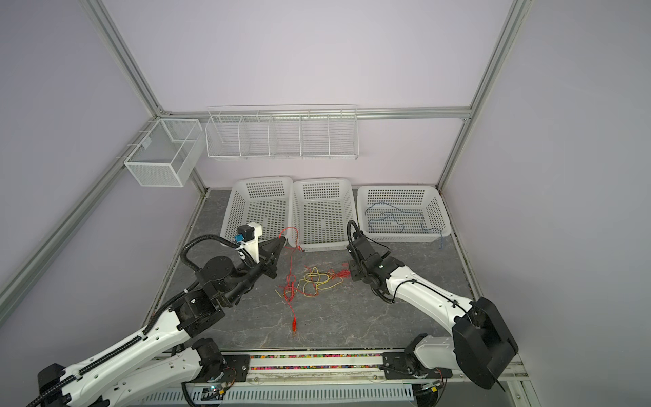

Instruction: Untangle the cables

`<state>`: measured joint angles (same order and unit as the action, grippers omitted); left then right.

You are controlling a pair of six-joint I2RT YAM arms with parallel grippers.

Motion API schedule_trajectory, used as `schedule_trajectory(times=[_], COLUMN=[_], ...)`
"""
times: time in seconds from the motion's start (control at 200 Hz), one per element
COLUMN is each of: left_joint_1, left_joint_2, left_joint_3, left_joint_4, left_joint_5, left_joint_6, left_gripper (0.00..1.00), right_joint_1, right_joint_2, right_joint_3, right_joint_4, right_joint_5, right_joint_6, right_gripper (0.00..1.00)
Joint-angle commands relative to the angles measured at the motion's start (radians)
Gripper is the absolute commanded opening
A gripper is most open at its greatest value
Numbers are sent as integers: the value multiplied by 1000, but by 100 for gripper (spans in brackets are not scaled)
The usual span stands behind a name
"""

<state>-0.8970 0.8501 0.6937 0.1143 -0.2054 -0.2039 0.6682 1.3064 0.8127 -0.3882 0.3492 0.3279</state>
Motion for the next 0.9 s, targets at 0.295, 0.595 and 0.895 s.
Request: schedule_trajectory(times=[0.295, 0.595, 0.895], left_joint_1=[3, 3, 38], left_joint_2=[88, 93, 251], left_joint_3=[179, 272, 498], left_joint_4=[1, 40, -43], left_joint_5=[173, 299, 201], left_joint_6=[5, -29, -25], left_gripper=[0, 0, 0], right_joint_1=[-5, -38, -127], right_joint_2=[-34, -18, -72], right_joint_3=[-1, -16, -80], right_joint_4=[69, 66, 86], right_joint_5=[-10, 30, 20], right_joint_6=[-30, 9, 39], right_gripper=[66, 78, 89])
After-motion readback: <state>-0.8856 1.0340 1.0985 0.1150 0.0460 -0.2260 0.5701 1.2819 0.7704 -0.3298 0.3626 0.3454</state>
